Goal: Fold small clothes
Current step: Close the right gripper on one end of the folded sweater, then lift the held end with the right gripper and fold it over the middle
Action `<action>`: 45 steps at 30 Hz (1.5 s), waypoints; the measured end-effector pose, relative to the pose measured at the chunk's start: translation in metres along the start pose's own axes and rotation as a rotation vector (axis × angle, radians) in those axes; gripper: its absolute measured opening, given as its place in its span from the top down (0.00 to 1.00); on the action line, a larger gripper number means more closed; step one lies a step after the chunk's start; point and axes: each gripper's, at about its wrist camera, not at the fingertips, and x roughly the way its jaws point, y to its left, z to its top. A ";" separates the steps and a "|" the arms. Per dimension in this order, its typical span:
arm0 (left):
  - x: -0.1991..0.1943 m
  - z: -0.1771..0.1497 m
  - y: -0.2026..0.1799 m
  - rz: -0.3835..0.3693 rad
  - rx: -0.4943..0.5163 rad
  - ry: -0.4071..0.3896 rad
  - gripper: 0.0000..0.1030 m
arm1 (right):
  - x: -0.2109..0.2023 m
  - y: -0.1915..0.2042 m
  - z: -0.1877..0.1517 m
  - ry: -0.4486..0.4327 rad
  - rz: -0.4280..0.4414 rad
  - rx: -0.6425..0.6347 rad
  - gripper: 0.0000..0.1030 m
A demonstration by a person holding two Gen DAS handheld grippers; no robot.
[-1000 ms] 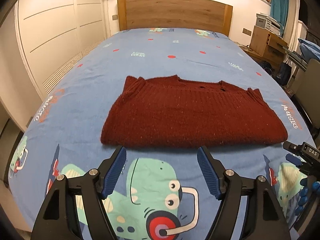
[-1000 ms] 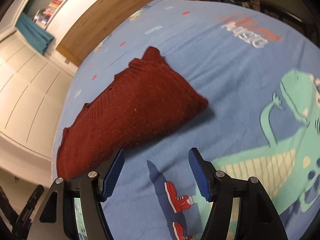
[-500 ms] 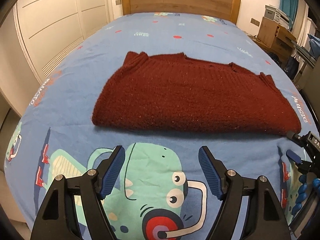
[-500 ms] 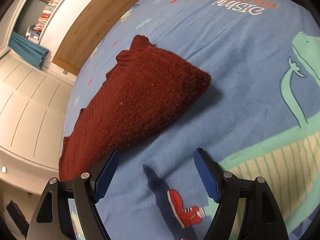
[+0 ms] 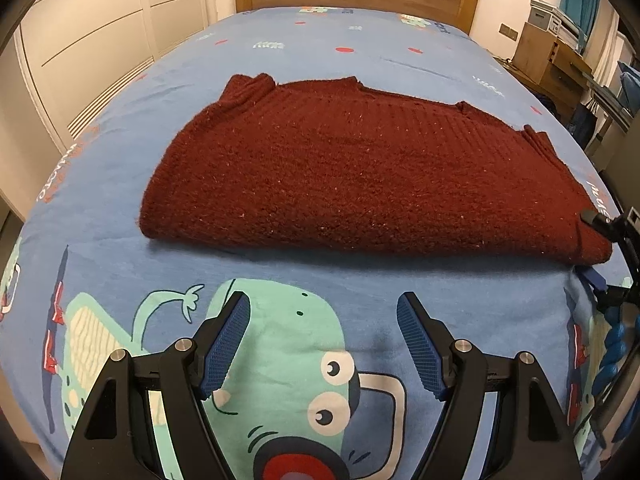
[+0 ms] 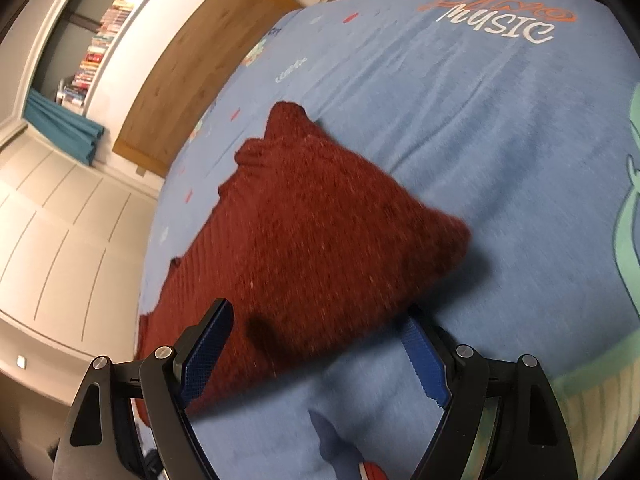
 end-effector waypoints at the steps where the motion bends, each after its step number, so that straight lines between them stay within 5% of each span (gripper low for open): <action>1: 0.002 0.000 0.000 -0.002 -0.004 0.004 0.31 | 0.002 0.000 0.002 -0.003 0.004 0.006 0.18; 8: 0.005 -0.001 -0.001 -0.022 -0.022 0.017 0.31 | 0.012 0.004 0.013 -0.021 0.040 0.029 0.18; 13: 0.008 0.000 0.001 -0.028 -0.026 0.021 0.31 | 0.021 0.001 0.018 -0.031 0.067 0.084 0.36; 22: 0.008 0.001 0.011 -0.035 -0.047 0.021 0.31 | 0.026 -0.012 0.020 -0.054 0.098 0.182 0.52; 37: -0.003 0.003 0.027 -0.036 -0.076 0.009 0.31 | 0.026 -0.008 0.022 -0.037 0.086 0.235 0.74; 45: -0.012 0.005 0.039 -0.034 -0.096 0.000 0.31 | 0.015 0.013 0.028 -0.052 0.078 0.193 0.77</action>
